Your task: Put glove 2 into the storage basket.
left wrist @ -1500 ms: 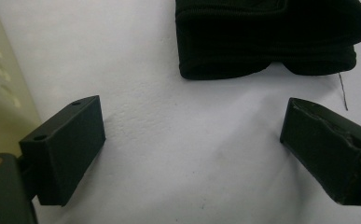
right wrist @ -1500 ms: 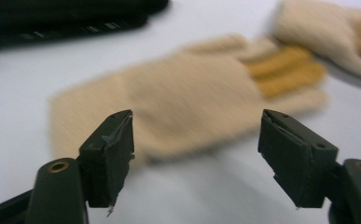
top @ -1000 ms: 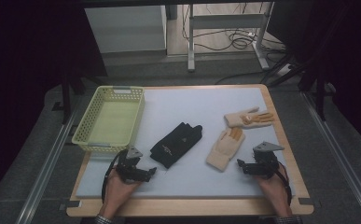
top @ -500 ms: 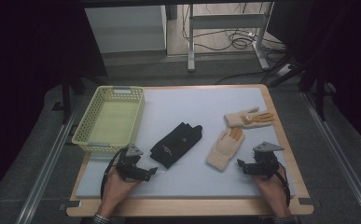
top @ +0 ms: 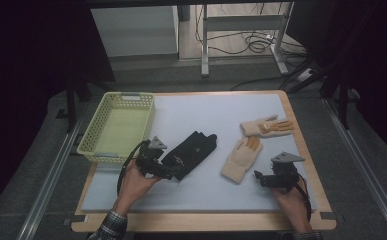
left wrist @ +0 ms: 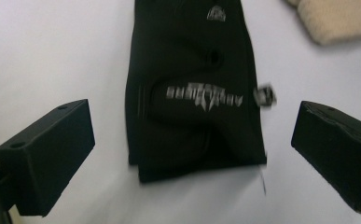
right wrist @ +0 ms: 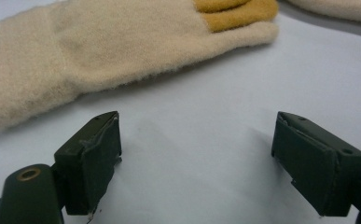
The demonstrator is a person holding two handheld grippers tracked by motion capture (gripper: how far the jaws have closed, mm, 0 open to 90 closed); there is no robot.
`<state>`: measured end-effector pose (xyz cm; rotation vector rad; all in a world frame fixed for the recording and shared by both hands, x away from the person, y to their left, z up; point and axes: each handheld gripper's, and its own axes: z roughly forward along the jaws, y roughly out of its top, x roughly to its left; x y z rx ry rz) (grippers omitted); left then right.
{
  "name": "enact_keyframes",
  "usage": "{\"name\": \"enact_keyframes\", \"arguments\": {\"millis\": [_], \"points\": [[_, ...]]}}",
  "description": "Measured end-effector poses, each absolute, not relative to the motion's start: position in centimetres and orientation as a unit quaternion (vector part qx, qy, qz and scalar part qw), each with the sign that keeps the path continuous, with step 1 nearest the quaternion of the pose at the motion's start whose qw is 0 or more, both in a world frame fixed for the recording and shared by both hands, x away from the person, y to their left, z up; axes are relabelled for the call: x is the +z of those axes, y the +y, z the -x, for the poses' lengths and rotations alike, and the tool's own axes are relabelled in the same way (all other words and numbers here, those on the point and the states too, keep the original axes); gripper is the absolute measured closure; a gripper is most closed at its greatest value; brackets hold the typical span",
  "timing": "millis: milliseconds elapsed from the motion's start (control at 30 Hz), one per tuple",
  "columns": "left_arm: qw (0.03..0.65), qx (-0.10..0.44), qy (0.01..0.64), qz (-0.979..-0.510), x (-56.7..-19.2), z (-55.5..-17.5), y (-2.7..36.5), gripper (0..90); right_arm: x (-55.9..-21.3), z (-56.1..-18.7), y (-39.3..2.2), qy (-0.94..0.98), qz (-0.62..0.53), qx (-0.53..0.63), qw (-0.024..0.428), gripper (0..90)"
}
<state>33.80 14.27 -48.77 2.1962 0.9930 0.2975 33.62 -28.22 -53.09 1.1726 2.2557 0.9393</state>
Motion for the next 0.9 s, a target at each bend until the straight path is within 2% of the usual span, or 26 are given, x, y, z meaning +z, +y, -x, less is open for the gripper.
{"name": "enact_keyframes", "arguments": {"millis": [300, 567, 733, 900], "points": [[0.325, 0.106, 0.369, -0.864, -48.8, -38.2, 11.1, 0.0, -53.1, -33.6, -28.2, 0.813, -0.422, 0.339, 0.214, 15.6], [0.293, 0.082, 0.354, -0.884, -50.9, -41.2, 9.0, 0.0, -53.1, -33.6, -28.2, 0.813, -0.422, 0.339, 0.213, 15.5], [0.289, 0.053, 0.345, -0.891, -52.1, -41.3, 7.8, 0.0, -53.1, -33.6, -28.2, 0.813, -0.422, 0.339, 0.213, 15.5], [0.251, 0.093, 0.327, -0.906, -52.7, -40.4, 6.6, 0.0, -53.1, -33.6, -28.2, 0.813, -0.422, 0.339, 0.212, 15.5]]}}
